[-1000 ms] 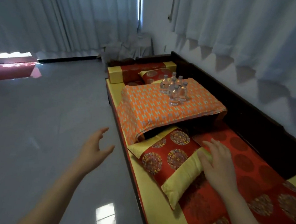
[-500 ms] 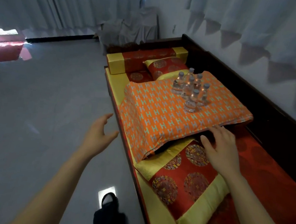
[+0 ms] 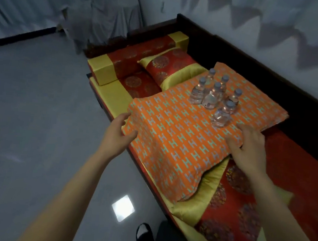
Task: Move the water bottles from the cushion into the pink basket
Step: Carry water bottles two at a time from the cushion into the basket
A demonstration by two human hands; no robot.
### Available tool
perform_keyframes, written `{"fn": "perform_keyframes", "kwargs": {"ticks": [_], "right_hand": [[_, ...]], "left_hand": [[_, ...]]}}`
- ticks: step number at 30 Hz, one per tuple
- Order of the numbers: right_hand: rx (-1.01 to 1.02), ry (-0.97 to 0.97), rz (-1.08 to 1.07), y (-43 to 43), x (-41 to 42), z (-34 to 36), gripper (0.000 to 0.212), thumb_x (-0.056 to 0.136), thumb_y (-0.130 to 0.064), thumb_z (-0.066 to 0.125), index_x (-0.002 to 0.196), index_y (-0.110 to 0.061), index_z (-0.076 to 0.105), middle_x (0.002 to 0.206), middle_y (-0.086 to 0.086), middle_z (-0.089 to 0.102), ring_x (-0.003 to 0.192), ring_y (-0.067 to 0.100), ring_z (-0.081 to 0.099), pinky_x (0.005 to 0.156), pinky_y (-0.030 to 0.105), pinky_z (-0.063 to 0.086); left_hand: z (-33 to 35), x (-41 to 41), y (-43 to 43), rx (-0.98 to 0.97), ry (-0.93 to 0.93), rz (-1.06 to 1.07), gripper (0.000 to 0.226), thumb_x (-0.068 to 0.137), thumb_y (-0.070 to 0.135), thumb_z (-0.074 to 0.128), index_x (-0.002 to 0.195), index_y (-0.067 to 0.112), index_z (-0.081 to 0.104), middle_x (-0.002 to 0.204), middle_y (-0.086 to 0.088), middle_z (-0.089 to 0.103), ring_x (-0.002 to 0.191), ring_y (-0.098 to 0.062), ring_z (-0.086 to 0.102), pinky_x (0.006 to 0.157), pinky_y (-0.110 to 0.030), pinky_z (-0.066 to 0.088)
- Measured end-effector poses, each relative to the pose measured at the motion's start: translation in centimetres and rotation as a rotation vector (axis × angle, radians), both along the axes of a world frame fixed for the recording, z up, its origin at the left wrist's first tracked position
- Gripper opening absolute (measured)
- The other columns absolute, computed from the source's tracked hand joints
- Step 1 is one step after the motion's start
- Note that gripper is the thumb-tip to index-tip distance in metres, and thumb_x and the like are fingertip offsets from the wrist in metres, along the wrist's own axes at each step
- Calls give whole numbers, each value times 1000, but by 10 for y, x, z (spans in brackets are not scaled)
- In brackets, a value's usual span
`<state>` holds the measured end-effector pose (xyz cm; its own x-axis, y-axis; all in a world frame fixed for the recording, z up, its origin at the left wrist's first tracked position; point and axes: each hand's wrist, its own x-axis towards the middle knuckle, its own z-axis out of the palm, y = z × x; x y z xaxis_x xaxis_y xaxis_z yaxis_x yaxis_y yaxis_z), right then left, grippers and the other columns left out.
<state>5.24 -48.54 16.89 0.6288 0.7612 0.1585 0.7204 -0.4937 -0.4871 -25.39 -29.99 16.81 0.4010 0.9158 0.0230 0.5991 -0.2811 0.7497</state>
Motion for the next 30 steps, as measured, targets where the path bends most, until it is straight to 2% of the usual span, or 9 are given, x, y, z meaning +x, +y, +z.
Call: {"fn": "perform_keyframes", "kwargs": {"ticks": [5, 10, 14, 17, 22, 26, 28, 30], "right_hand": [[-8, -16, -81, 38, 6, -10, 48, 87, -28, 67, 129, -8, 54, 132, 16, 55, 126, 37, 40, 106, 42, 32], [-22, -40, -142, 78, 26, -32, 48, 85, -28, 70, 126, -5, 56, 126, 18, 58, 123, 39, 45, 105, 42, 30], [-13, -21, -208, 113, 46, -54, 59, 79, -36, 60, 124, 1, 55, 122, 22, 59, 118, 41, 50, 102, 44, 30], [-8, 16, -284, 141, 61, -68, 62, 80, -25, 73, 129, 5, 51, 124, 26, 57, 119, 45, 50, 103, 50, 30], [-58, 59, -396, 167, 78, -81, 84, 77, -18, 79, 143, 7, 33, 143, 29, 41, 134, 45, 38, 111, 51, 25], [-4, 35, -414, 197, 101, -88, 69, 79, -11, 75, 137, 8, 42, 132, 35, 49, 117, 55, 49, 96, 60, 40], [-19, 167, -477, 206, 109, -94, 73, 83, -15, 72, 145, -1, 35, 135, 27, 48, 120, 47, 48, 97, 49, 40], [35, 296, -608, 209, 113, -105, 80, 85, -17, 70, 151, -8, 24, 140, 20, 46, 125, 40, 47, 90, 35, 38]], "left_hand": [[-8, 23, 62, -16, 11, -110, 62, 85, 20, 68, 140, 13, 41, 141, -5, 47, 120, -22, 50, 95, -36, 45], [-21, 55, 124, -19, 10, -216, 61, 83, 15, 70, 137, 9, 45, 138, -10, 50, 121, -25, 51, 97, -36, 43], [-33, 87, 179, -7, 70, -315, 60, 82, 18, 71, 136, 10, 45, 135, -8, 52, 118, -24, 52, 92, -28, 40], [-40, 118, 227, 19, 97, -400, 62, 83, 22, 71, 137, 10, 45, 135, -7, 53, 120, -21, 51, 89, -20, 33], [-50, 162, 263, 3, 136, -590, 59, 82, 18, 71, 135, 8, 47, 131, -11, 55, 119, -26, 53, 92, -26, 37], [-62, 212, 299, -32, 161, -721, 63, 81, 17, 70, 138, 7, 45, 136, -11, 52, 124, -26, 50, 99, -28, 36], [-71, 239, 312, -94, 150, -772, 64, 81, 14, 70, 138, 7, 44, 138, -12, 51, 124, -25, 50, 98, -25, 35], [-84, 270, 322, -158, 168, -853, 64, 81, 12, 70, 139, 6, 42, 138, -11, 50, 119, -23, 52, 90, -20, 37]]}}
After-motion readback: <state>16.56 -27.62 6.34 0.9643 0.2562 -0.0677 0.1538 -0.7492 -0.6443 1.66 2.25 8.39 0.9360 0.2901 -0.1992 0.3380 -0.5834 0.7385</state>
